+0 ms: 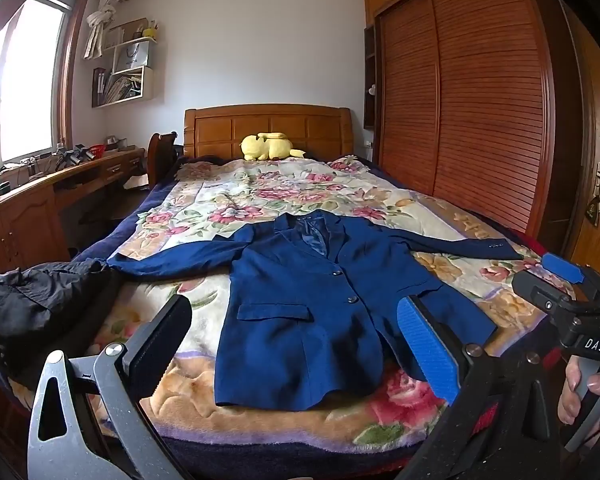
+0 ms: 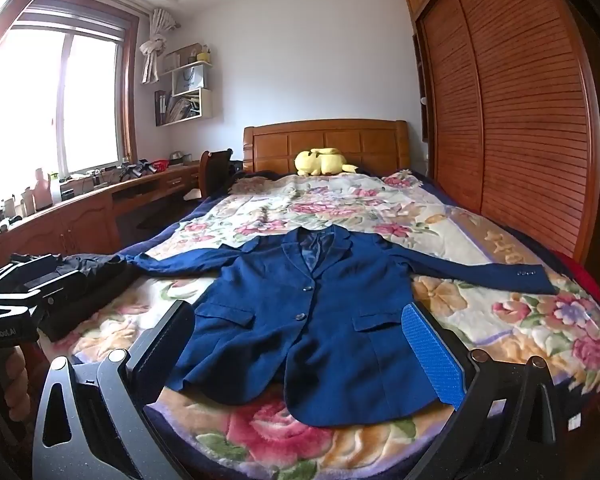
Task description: Fold large clothes
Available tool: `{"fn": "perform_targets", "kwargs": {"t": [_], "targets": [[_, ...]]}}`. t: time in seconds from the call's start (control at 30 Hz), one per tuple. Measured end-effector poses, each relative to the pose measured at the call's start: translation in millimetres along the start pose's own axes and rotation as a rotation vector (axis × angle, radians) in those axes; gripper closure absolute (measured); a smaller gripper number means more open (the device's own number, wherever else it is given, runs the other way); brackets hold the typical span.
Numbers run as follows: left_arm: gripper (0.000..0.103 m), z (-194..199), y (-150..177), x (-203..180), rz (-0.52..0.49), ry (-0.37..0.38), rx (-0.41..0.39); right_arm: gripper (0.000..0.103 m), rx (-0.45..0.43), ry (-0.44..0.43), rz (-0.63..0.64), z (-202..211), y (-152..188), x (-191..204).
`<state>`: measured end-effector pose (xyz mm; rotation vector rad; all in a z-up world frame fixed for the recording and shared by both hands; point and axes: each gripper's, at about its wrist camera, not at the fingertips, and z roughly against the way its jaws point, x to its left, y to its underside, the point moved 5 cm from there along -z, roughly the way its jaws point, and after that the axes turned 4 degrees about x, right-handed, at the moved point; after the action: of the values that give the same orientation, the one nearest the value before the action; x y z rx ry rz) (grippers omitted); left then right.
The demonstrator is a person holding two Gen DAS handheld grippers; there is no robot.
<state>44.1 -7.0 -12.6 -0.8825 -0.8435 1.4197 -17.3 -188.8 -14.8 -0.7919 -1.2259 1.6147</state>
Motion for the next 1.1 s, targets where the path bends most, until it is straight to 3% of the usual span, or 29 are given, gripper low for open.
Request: {"fn": "perform_targets", "kwargs": {"t": [0.63,1.1], "targets": [[0.0,-14,9,7,0.009,-0.015,0.028,0.0,0.021,-0.01,0.006,-7,4,0],[0.0,-78,40,51,0.049,-0.085,0.127,0.0,0.141,-0.047,0.052,-90,9,4]]}}
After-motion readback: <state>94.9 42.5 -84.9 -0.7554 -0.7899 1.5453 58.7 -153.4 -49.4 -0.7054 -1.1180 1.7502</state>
